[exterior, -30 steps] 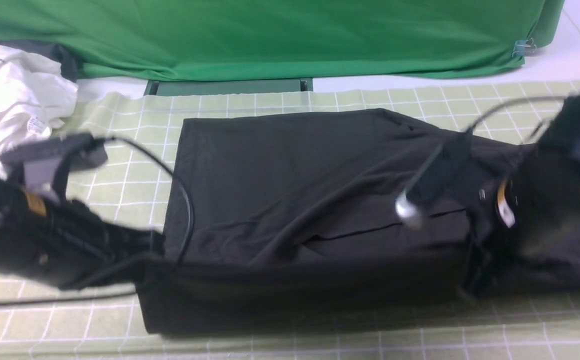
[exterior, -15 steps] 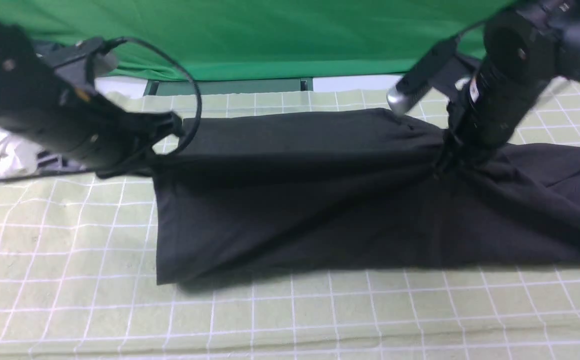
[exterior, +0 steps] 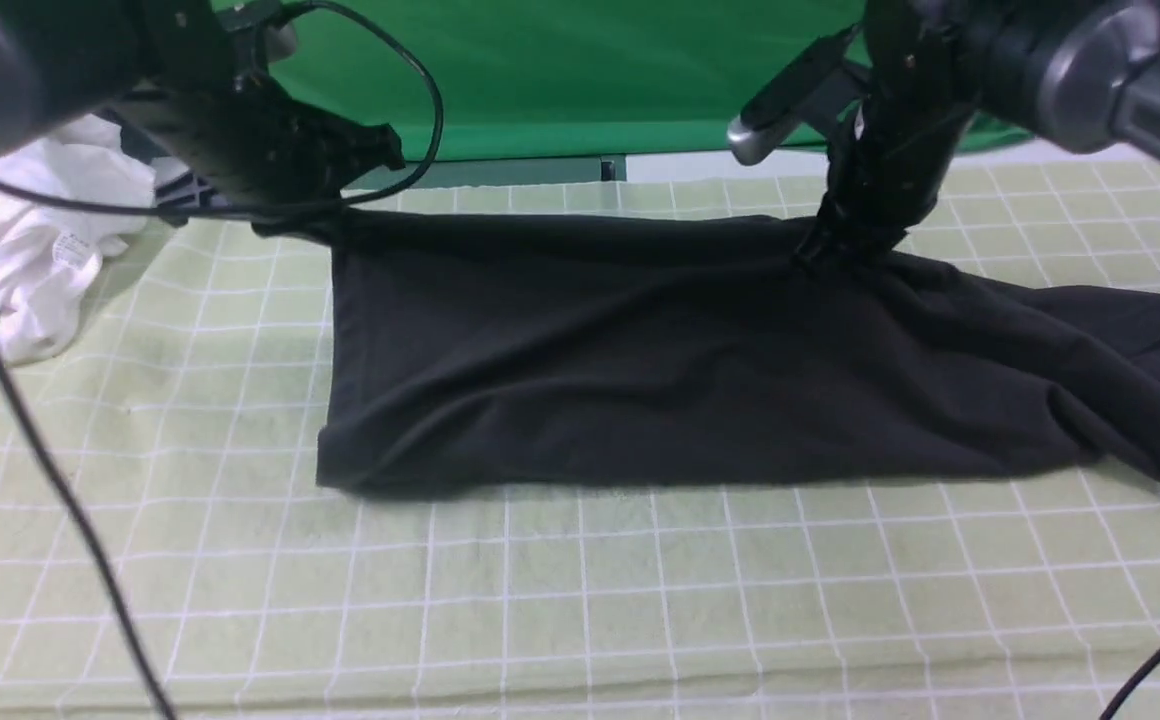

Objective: Fold a long-sleeved shirt over a green coffee tablecloth.
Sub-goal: 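Fold the black garment in half by bringing its near edge over to the far edge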

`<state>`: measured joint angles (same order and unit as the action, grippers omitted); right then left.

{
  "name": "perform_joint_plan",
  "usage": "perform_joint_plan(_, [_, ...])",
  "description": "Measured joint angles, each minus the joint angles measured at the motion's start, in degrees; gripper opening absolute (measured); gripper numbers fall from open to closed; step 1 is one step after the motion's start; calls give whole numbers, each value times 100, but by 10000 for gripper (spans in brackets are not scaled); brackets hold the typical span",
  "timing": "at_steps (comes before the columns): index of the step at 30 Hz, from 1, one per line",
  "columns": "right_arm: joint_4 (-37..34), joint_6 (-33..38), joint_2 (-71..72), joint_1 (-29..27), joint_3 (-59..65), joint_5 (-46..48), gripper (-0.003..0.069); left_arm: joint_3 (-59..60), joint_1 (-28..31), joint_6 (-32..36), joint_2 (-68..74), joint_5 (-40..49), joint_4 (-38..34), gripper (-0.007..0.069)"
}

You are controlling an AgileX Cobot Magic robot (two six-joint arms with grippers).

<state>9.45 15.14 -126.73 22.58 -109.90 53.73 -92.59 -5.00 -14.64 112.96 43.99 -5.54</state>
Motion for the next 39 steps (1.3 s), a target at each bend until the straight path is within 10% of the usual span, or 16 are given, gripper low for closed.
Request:
perform_joint_plan(23, [85, 21, -604, -109, -93, -1548, 155, -740, 56, 173, 1393, -516, 149, 19])
perform_joint_plan(32, [-41, 507, -604, -109, -184, -913, 7, -745, 56, 197, 1393, -460, 80, 19])
perform_joint_plan(39, [-716, 1165, -608, -262, -710, 58, 95, -752, 56, 234, 1393, -442, 68, 19])
